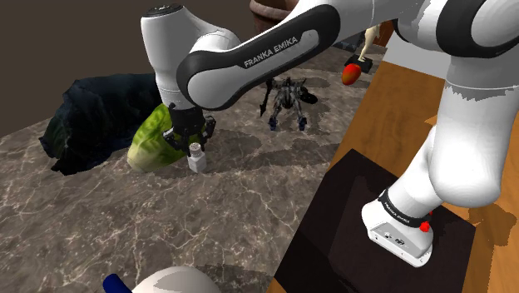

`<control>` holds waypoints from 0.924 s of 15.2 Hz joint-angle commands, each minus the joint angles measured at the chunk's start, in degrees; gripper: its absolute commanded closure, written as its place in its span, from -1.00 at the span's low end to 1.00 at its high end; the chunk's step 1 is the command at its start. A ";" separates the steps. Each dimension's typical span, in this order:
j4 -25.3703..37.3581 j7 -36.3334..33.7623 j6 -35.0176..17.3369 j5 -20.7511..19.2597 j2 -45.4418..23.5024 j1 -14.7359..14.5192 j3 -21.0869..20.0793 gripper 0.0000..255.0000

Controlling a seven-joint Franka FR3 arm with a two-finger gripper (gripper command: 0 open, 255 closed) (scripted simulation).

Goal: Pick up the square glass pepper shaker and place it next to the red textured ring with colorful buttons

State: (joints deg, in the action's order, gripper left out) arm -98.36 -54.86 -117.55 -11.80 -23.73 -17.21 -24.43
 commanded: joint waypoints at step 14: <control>5.60 1.30 8.57 1.85 3.29 0.29 -0.83 1.00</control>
State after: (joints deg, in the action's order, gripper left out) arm -93.04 -53.60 -109.60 -10.11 -20.78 -16.93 -25.17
